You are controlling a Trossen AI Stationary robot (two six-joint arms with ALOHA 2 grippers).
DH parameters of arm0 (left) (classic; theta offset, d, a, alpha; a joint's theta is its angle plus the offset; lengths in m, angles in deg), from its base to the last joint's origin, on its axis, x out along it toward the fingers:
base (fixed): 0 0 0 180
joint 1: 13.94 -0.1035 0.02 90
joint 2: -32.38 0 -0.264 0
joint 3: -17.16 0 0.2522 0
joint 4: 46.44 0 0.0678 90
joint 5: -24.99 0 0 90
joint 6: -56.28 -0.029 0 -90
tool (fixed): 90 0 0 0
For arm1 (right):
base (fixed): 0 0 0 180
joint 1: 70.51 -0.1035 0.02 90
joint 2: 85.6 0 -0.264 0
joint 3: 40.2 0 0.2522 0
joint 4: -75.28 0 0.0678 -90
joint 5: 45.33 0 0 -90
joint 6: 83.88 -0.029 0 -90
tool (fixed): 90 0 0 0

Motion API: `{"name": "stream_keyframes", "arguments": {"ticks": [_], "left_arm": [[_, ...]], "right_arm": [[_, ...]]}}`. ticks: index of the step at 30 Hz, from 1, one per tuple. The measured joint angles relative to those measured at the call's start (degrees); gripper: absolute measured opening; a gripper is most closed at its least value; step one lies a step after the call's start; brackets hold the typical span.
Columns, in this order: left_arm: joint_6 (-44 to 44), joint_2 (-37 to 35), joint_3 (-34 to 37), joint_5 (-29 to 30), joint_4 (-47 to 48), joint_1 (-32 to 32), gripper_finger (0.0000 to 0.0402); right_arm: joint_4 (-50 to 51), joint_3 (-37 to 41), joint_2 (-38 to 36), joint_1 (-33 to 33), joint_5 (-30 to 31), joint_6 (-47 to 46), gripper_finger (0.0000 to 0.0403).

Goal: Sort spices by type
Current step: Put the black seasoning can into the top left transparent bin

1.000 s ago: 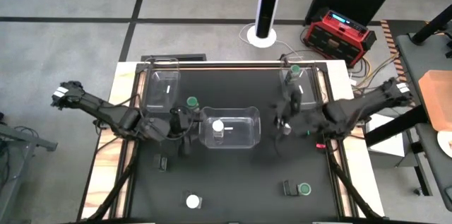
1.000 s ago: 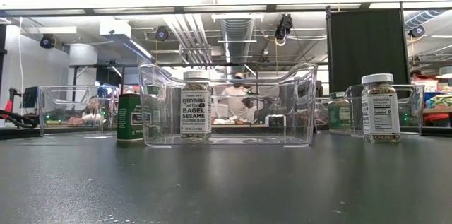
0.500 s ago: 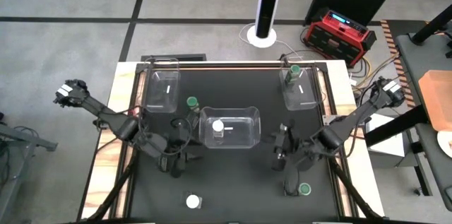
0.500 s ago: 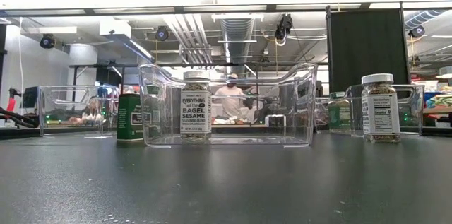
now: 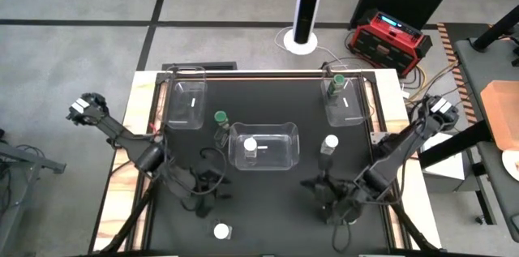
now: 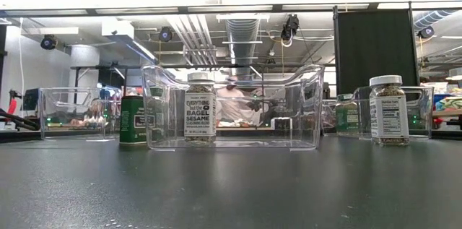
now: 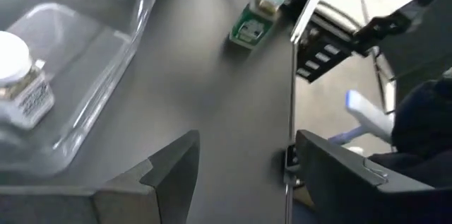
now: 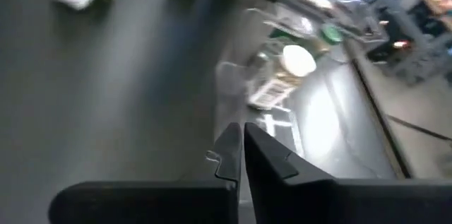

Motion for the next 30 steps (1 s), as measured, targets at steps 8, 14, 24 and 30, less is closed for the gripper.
{"name": "stream_keyframes", "arguments": {"ticks": [8,14,24,30], "left_arm": [[5.09,6.88,-10.17,0.08,15.25,0.42,0.0219],[12.33,13.48,-19.17,-0.64,27.63,1.35,0.0219],[24.80,19.81,-27.11,-4.02,45.80,6.11,0.0219],[31.10,16.66,-25.66,-4.05,51.30,7.45,0.0219]], "right_arm": [[-3.06,0.86,0.49,-0.96,-7.28,-0.99,0.0009],[-3.21,2.05,-0.43,-0.93,-6.72,-3.37,0.0009],[-3.26,2.10,-2.03,-0.92,-6.48,-3.13,0.0009],[-2.83,0.56,-9.58,-0.77,3.85,-3.63,0.0009]]}}
